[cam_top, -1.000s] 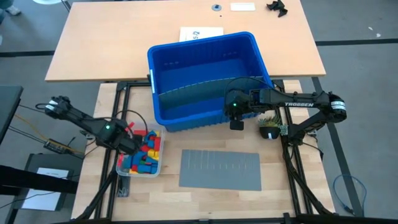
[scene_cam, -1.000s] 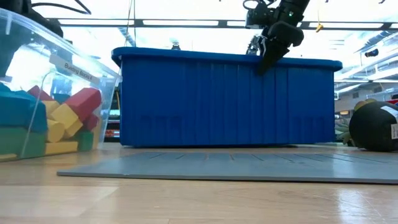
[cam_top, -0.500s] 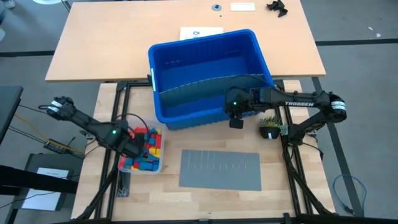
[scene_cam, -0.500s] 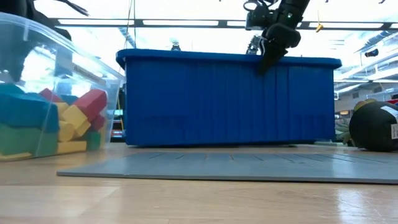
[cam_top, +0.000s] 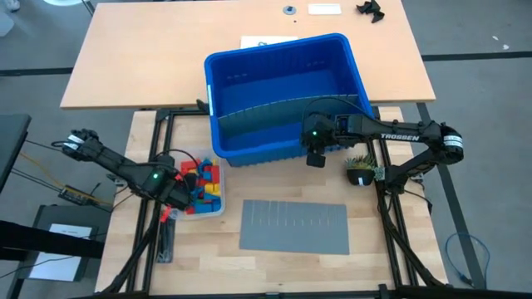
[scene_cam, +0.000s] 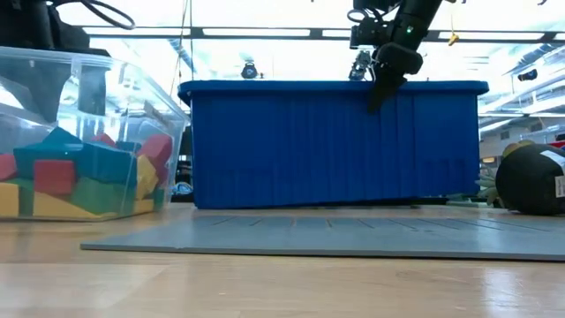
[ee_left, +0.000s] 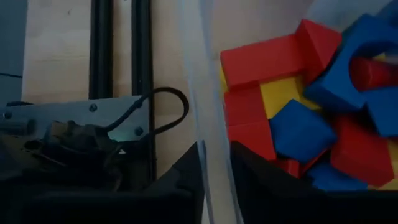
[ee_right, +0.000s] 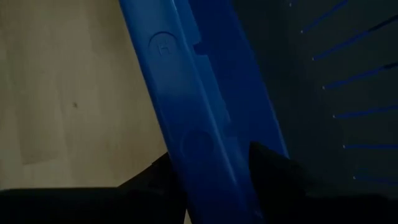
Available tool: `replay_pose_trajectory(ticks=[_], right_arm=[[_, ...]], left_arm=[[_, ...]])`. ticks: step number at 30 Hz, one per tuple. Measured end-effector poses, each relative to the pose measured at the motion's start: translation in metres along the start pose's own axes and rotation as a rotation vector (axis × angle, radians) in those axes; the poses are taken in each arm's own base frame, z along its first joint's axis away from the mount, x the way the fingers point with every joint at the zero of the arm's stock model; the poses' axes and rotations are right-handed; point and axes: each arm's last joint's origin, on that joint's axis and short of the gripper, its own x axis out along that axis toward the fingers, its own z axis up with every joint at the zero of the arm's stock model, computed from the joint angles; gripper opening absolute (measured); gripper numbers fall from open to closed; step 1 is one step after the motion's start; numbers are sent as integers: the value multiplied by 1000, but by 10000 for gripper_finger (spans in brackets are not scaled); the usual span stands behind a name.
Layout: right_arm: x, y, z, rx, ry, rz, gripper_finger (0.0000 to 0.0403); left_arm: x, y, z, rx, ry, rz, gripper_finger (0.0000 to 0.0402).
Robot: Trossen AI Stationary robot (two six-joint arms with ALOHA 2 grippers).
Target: Sort Items/Unsort Items
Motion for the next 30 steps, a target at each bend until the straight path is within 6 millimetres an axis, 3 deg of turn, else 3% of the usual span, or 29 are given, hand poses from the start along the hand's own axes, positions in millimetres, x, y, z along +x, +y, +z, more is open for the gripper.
replay_pose_trajectory(ticks=[4, 11, 19, 25, 30], right_arm=[[2, 0, 0, 6, 3, 1, 164], [2, 1, 0, 9, 6, 5, 208], [-5, -2, 4, -9, -10, -1, 244], [-19, -6, 16, -35, -77, 52, 241], [-26, -5, 21, -8, -129, 165, 232]], left_arm=[[-8, -2, 2, 107, 32, -15, 126], [-45, -7, 17, 326, 20, -181, 194], [-95, -16, 40, 526, -102, -425, 207], [-124, -47, 41, 689, -308, -757, 207], [-122, -83, 22, 841, -360, -842, 207]])
